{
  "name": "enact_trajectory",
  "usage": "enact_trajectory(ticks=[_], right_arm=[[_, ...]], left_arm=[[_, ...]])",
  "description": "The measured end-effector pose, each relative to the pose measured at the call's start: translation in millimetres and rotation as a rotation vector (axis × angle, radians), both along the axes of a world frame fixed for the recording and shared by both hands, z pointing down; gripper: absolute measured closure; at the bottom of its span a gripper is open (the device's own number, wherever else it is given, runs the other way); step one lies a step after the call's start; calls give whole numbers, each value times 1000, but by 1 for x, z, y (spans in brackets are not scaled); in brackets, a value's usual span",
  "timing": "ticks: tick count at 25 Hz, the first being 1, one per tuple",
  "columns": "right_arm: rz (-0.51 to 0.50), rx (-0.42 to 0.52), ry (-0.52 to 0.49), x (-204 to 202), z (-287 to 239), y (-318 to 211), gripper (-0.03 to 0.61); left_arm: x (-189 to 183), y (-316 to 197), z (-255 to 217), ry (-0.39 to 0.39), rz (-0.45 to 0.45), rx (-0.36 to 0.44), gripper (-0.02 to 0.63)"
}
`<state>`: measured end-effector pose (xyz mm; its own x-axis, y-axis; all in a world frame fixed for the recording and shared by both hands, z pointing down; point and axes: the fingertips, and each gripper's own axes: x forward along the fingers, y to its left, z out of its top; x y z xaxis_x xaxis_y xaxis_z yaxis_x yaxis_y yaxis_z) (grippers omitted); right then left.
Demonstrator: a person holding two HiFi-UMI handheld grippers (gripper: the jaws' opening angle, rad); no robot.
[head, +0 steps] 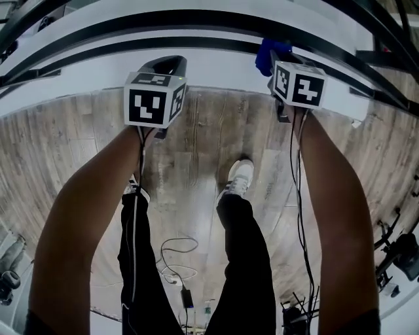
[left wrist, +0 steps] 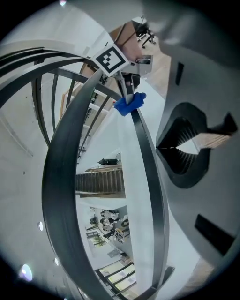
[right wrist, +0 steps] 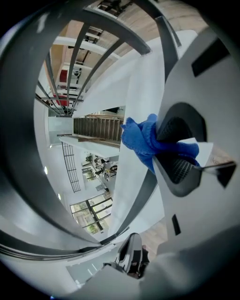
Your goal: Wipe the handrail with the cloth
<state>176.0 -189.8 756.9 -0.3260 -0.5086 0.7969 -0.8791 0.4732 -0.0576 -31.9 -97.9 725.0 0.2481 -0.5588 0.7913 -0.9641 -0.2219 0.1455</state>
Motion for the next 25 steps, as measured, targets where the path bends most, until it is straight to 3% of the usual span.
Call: enact_trajectory(ticks=[7,16,20,25], right_arm=[[54,21,-22,85,0,-11,509],[112,27,26,207,-1,-26,509],[89,38,57,256,-2,-35,509],[188,29,95,327,-1,-45,509]], left_arm=[[98,-31,8,20,51,16,607],[199,-49,16,34,105,8,607],[236,-58,16,35,163,16,607],[264,-65,20,36,199,13,607]])
